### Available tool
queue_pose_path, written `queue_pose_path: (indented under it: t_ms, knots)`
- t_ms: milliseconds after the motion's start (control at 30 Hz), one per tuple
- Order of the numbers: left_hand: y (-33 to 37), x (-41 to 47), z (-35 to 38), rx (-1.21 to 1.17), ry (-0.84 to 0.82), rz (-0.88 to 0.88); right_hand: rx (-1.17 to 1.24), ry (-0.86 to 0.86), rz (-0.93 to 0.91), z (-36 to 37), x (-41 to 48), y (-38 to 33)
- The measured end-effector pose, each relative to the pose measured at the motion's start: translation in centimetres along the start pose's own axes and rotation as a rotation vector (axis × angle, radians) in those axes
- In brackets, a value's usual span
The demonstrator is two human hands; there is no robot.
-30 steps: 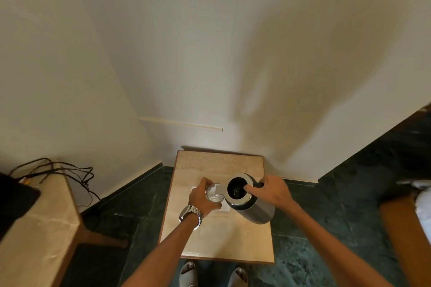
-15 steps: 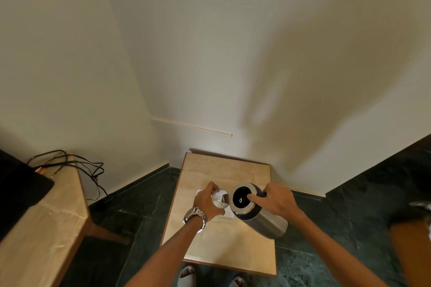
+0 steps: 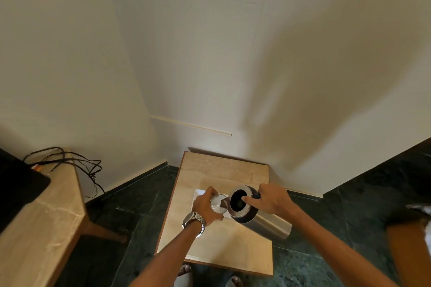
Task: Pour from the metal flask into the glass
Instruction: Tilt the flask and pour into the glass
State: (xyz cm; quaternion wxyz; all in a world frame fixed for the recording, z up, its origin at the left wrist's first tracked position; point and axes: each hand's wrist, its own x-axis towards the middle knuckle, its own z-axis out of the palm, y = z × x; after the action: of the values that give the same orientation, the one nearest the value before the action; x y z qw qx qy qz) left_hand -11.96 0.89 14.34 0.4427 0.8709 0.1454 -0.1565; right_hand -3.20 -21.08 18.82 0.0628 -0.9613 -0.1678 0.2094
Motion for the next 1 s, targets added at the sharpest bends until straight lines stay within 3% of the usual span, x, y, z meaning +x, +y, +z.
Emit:
queue_pose_path:
  t_ms: [1000]
  knots:
    - [-0.5, -0.1, 0.2, -0.022, -0.01, -0.027, -0.067, -0.066, -0.002, 0.2, 1.6, -2.3]
